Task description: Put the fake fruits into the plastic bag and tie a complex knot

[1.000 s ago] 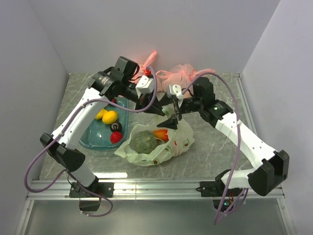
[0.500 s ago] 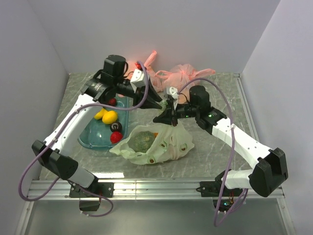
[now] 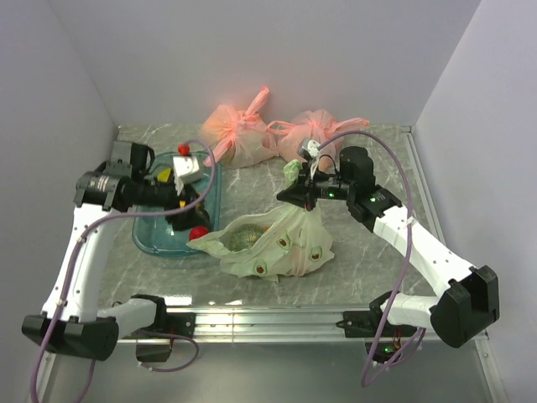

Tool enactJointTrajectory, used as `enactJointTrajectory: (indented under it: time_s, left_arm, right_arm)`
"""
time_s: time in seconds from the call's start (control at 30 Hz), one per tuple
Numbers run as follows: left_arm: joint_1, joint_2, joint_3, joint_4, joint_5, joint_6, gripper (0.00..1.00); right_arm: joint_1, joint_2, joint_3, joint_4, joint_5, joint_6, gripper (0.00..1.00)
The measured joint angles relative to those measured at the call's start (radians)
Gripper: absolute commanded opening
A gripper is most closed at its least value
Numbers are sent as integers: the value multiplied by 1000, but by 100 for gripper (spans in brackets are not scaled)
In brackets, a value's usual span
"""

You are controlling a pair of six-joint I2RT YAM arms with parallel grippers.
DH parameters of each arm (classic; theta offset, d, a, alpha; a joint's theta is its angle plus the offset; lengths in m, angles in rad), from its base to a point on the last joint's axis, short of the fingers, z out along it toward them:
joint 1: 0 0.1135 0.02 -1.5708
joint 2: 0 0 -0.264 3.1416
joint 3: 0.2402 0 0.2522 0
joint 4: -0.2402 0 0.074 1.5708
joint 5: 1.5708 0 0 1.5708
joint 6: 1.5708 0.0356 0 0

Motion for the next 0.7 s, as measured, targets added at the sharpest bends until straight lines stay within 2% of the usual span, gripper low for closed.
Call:
enactJointTrajectory:
  time_s: [0.13,0.33,0.6,0.63,0.7]
  left_arm:
    - [0,-90,-114,-95,-111,88,74]
    - [-14,-155,-138,-132,-189,140,73]
    - [-170,-166,-258,-140,-236,150,74]
    - [-172,-161,-269,-141,-243,150,72]
    - [-173,-144,-293,-135,-264,153,55]
  right_arm:
    - [-2,-7,-2,-15,15,7,0]
    - [-9,-10,-2,-32,26,6,0]
    - [-13,-10,-2,-42,34,3,0]
    - [-14,-10,-2,-42,35,3,0]
    - [-15,-10,-2,-42,37,4,0]
